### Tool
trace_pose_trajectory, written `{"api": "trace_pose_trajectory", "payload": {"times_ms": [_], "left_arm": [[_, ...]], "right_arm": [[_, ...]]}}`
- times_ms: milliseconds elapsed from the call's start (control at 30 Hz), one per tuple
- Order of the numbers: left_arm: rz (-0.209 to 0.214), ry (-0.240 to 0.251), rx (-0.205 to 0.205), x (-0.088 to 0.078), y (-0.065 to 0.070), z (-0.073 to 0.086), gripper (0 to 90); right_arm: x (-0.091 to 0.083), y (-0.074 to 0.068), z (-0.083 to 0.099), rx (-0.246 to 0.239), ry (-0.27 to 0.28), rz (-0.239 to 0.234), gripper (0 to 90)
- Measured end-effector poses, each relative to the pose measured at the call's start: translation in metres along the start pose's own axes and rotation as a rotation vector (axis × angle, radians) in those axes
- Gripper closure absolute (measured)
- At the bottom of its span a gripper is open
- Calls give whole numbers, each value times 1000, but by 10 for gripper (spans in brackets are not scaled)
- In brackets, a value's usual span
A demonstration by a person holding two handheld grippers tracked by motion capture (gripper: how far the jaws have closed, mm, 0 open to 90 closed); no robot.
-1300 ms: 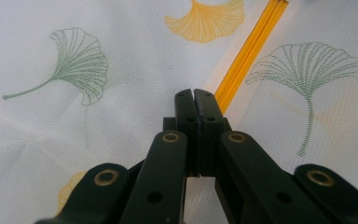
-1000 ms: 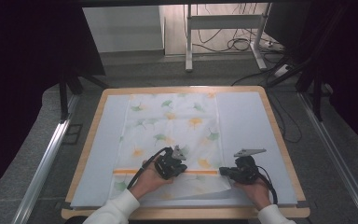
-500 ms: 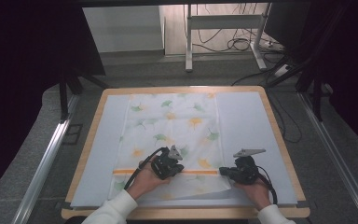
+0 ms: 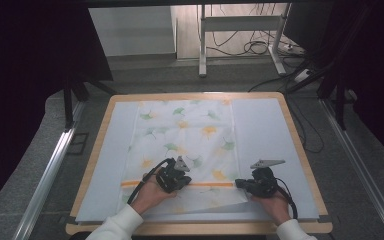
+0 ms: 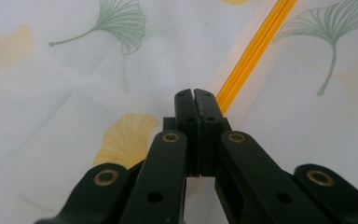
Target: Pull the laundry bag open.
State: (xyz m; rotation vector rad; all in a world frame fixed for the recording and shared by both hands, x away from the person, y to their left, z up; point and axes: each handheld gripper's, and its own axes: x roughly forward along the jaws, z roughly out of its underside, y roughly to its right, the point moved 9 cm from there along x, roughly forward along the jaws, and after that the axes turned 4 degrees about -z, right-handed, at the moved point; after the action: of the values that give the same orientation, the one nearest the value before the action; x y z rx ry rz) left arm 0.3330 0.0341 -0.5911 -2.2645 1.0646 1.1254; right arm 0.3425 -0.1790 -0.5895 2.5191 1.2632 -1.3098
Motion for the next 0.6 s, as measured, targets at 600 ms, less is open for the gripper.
{"api": "trace_pose_trajectory", "payload": {"times_ms": [600], "left_arm": [[-36,-17,-44,-14,-19,23,900]], "right_arm": [[0,0,0,-2,2,0,897]]}}
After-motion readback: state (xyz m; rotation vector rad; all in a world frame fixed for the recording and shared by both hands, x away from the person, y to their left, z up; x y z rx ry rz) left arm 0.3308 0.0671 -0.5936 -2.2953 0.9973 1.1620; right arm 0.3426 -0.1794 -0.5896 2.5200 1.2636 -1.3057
